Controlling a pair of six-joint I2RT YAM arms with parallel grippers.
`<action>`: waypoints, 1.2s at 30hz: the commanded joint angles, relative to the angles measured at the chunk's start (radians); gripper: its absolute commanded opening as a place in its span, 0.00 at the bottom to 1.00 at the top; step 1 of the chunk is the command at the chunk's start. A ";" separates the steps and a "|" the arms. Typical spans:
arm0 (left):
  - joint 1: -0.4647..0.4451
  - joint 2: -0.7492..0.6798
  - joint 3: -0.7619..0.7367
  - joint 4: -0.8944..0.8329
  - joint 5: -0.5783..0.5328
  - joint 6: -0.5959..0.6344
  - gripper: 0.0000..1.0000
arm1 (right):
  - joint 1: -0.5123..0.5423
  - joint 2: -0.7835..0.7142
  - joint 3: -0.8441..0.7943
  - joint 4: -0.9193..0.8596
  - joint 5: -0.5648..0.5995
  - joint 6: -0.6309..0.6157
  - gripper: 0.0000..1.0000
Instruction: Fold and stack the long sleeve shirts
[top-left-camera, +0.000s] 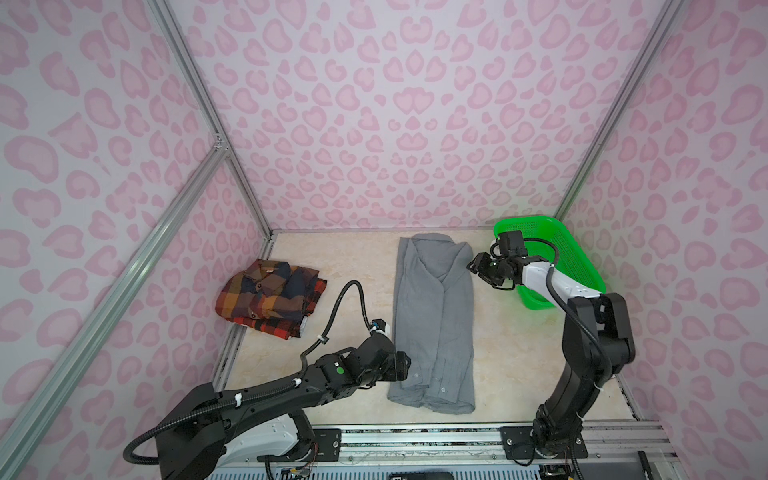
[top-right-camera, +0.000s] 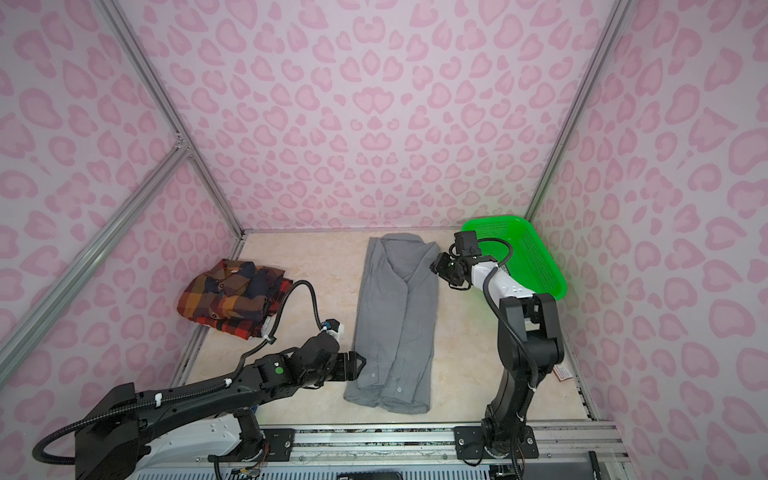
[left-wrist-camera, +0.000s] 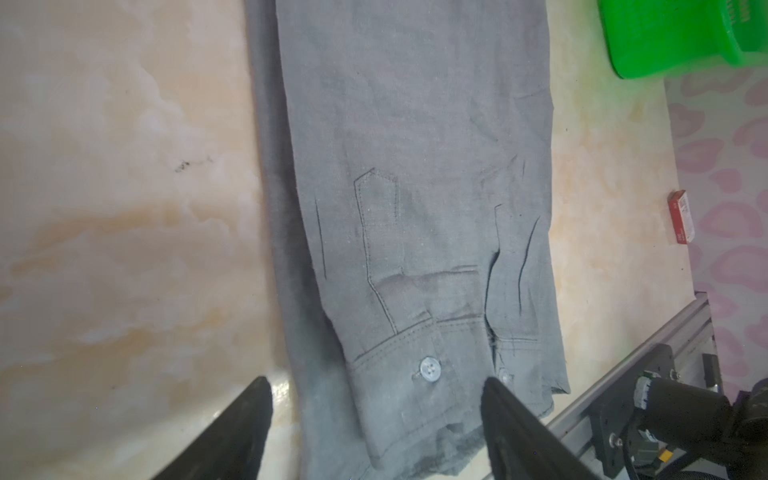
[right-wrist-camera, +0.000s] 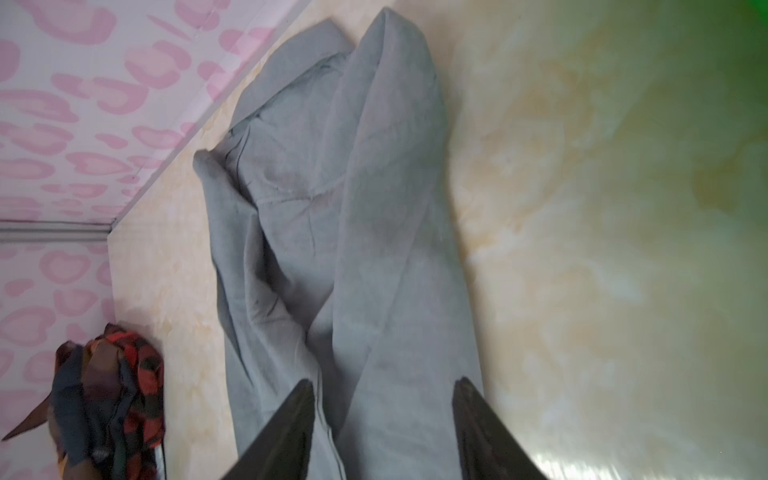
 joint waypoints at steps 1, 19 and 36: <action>0.001 0.055 0.033 0.017 0.021 0.029 0.81 | 0.013 0.131 0.157 -0.053 0.112 -0.043 0.54; 0.002 0.244 0.056 0.019 0.040 0.005 0.80 | 0.076 0.699 1.000 -0.519 0.222 -0.082 0.36; 0.002 0.281 0.026 0.053 0.067 -0.011 0.80 | 0.135 0.683 1.081 -0.545 0.309 -0.117 0.00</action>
